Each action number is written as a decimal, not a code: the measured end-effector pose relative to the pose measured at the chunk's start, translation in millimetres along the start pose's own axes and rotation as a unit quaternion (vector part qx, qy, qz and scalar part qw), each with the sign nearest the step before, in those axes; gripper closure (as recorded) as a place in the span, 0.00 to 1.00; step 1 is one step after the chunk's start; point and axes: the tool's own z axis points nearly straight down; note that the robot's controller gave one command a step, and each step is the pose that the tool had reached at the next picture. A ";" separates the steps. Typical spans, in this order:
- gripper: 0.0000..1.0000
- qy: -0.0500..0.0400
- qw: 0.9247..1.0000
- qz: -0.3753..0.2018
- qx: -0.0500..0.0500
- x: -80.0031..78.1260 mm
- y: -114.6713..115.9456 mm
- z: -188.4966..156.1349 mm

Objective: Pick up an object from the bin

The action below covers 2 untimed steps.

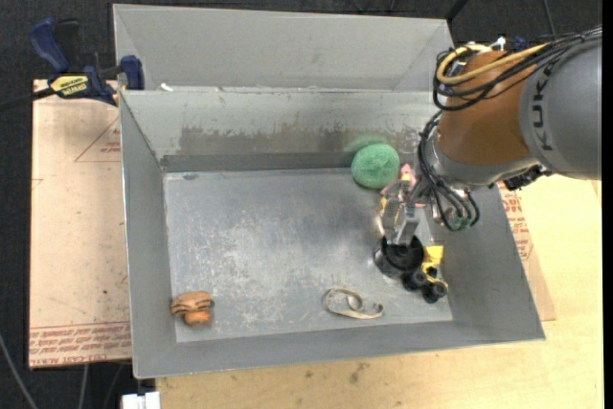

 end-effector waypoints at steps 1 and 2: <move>0.00 0.000 1.000 0.000 0.000 0.0 0.0 0.0; 1.00 0.000 1.000 0.000 0.000 0.0 0.0 0.0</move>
Offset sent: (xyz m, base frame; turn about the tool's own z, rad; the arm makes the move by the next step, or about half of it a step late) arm 0.0000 0.0000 0.0000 0.0000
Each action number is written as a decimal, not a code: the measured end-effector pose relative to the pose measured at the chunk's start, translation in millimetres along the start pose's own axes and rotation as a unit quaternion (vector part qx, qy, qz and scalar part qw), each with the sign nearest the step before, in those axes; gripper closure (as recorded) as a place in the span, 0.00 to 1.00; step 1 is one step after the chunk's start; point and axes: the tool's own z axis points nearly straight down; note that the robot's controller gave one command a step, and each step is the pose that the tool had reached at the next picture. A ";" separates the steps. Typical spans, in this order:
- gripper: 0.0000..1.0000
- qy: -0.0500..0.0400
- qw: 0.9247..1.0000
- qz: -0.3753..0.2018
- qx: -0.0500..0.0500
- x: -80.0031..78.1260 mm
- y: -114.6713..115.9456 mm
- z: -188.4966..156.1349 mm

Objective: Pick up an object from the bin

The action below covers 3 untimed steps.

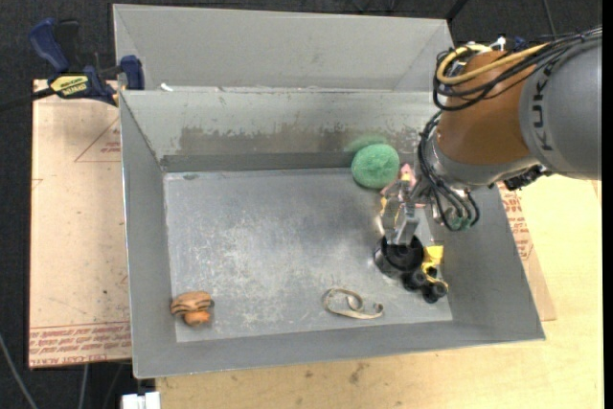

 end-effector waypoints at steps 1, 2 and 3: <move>0.00 0.000 1.000 0.000 0.000 0.0 0.0 0.0; 1.00 0.000 1.000 0.000 0.000 0.0 0.0 0.0; 0.00 0.000 1.000 0.000 0.000 0.0 0.0 0.0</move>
Offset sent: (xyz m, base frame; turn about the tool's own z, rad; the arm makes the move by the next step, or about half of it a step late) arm 0.0000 0.0000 0.0000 0.0000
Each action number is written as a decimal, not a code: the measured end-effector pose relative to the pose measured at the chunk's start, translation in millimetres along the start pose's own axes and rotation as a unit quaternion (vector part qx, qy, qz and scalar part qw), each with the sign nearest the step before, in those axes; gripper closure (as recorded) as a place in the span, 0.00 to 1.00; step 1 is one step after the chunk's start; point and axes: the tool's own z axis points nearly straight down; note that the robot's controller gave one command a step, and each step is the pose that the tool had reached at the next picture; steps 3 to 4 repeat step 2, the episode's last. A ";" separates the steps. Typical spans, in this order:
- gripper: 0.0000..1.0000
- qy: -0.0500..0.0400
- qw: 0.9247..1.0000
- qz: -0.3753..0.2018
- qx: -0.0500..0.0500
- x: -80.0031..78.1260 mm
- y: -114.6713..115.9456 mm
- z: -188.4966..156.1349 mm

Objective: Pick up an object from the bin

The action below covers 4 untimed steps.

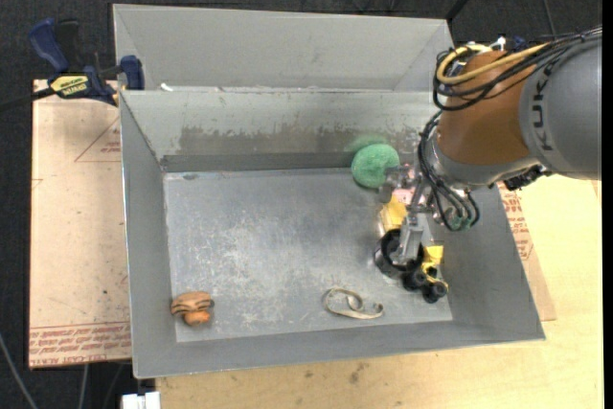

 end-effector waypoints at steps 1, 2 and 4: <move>0.00 0.000 1.000 0.000 0.000 0.0 0.0 0.0; 1.00 0.007 0.997 -0.082 0.001 -31.5 29.4 32.7; 1.00 0.007 0.997 -0.082 0.001 -31.5 29.4 32.7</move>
Offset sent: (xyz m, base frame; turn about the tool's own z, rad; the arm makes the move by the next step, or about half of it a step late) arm 0.0317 0.0275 -0.0413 -0.1651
